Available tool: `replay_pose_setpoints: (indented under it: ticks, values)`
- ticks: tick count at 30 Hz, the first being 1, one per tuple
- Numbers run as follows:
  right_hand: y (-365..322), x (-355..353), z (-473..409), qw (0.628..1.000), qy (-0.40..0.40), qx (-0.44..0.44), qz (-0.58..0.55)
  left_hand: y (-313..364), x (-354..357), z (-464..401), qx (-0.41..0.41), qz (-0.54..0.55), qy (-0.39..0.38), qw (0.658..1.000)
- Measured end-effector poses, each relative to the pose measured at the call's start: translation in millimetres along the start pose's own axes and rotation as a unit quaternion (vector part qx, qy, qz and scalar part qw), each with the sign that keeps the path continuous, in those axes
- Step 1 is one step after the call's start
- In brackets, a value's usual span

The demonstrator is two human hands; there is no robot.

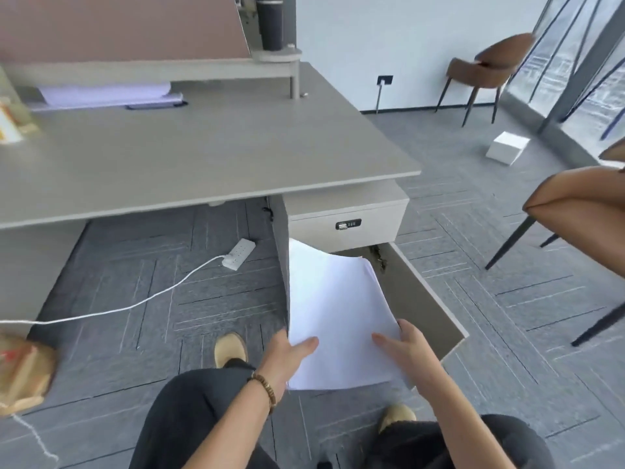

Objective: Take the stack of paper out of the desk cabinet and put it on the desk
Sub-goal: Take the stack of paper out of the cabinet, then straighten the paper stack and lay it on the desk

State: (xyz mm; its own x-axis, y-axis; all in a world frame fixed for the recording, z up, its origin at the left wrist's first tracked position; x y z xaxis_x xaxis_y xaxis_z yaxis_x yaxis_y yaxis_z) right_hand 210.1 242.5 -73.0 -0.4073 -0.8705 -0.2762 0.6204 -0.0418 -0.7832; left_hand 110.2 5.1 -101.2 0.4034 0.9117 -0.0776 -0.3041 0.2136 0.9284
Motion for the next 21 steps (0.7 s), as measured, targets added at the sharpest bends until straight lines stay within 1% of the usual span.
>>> replay_pose_setpoints:
  ticks: [5,10,15,18,21]
  values:
    - [-72,11,76,0.995,-0.050,-0.081,-0.038,91,-48,66,0.102,0.005,0.014,0.995]
    - [-154,25,129,0.985,-0.085,-0.125,-0.085,171,-89,121,0.196,0.027,0.035,0.980]
    - [-226,32,165,0.972,-0.105,-0.161,-0.131,226,-115,158,0.242,0.052,0.035,0.968]
    - [-262,38,180,0.966,-0.095,-0.212,-0.113,250,-126,168,0.265,0.071,0.033,0.961]
    - [-289,53,190,0.958,-0.089,-0.255,-0.099,260,-140,172,0.275,0.109,0.033,0.955]
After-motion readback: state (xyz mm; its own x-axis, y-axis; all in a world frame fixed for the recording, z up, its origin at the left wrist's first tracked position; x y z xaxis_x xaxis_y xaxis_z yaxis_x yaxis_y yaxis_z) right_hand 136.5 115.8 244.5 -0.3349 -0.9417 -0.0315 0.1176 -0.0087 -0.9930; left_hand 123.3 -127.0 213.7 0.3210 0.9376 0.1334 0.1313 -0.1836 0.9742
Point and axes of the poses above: each hand's wrist, its own z-axis away from the middle knuckle, its own x-axis out of the palm, y = z × x, the point moved 10 cm from there along -z, towards the middle knuckle, and after that the axes turned 10 degrees about x, right-handed, at the moved point
